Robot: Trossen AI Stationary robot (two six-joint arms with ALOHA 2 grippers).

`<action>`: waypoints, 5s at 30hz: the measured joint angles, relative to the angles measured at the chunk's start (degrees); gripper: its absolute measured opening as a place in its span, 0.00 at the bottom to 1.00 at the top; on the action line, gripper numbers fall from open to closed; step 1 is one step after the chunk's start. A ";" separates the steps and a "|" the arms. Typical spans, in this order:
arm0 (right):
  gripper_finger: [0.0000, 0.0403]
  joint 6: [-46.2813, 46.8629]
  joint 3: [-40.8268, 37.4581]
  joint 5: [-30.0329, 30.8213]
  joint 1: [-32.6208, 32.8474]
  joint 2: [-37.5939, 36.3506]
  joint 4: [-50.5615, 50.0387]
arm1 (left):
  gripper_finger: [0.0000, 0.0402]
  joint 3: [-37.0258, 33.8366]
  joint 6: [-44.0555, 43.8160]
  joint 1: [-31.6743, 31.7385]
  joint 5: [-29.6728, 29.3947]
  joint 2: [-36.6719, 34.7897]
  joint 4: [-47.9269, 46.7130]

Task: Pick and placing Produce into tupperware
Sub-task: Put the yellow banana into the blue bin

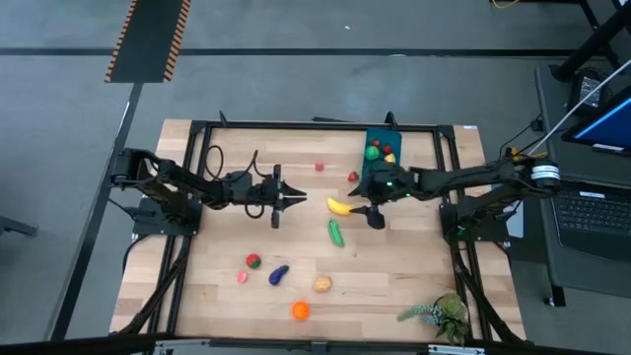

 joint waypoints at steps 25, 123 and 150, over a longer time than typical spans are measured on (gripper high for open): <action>0.63 -0.03 18.44 1.60 0.07 23.96 -16.75 | 0.04 -0.17 1.57 0.02 -0.05 0.02 -2.67; 0.35 4.08 -24.03 25.05 5.77 -45.94 12.51 | 0.19 -0.17 1.16 -0.02 -0.06 0.07 -4.72; 0.35 3.22 -3.79 15.90 -14.61 -25.83 -21.80 | 0.06 -0.14 1.18 -0.02 -0.07 0.07 -4.69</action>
